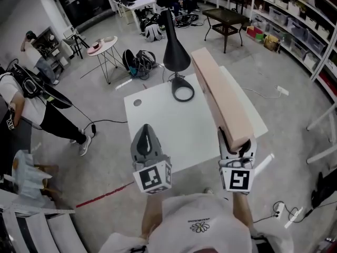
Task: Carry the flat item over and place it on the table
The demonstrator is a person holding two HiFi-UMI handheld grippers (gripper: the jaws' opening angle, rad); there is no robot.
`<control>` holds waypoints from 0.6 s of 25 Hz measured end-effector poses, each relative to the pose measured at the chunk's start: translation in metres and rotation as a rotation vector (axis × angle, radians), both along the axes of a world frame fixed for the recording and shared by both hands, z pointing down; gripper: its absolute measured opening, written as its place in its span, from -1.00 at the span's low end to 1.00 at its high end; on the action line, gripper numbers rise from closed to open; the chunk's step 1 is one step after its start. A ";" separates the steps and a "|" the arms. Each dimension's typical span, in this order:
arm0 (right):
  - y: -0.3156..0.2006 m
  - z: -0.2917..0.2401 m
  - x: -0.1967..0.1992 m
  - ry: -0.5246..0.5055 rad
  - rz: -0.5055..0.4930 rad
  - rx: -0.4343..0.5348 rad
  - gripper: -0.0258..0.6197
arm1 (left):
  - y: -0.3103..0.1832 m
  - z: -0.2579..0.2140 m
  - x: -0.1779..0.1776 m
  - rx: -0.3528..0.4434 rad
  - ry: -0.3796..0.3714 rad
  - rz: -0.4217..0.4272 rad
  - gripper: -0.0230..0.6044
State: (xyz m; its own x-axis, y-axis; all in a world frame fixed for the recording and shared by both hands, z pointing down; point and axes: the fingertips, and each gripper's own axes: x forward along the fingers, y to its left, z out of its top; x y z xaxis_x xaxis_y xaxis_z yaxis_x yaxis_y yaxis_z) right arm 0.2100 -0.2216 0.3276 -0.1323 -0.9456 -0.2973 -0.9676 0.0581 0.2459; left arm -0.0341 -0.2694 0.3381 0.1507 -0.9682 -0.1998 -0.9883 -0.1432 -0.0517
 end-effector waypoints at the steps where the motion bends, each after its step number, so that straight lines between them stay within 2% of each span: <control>1: -0.002 -0.002 -0.003 0.022 -0.011 0.015 -0.07 | 0.001 0.001 -0.002 -0.002 0.002 -0.014 -0.88; 4: -0.009 -0.005 -0.014 0.127 -0.027 0.030 -0.07 | 0.004 0.003 -0.011 -0.011 0.006 -0.051 -0.88; 7: -0.017 0.012 -0.022 0.392 -0.014 -0.086 -0.07 | 0.008 0.008 -0.019 -0.024 0.002 -0.085 -0.88; 8: -0.020 0.017 -0.024 0.443 -0.014 -0.103 -0.07 | 0.010 0.010 -0.021 -0.029 0.000 -0.096 -0.88; 15: -0.028 0.029 -0.048 0.661 -0.052 -0.055 -0.07 | 0.015 0.019 -0.037 -0.059 -0.003 -0.152 -0.88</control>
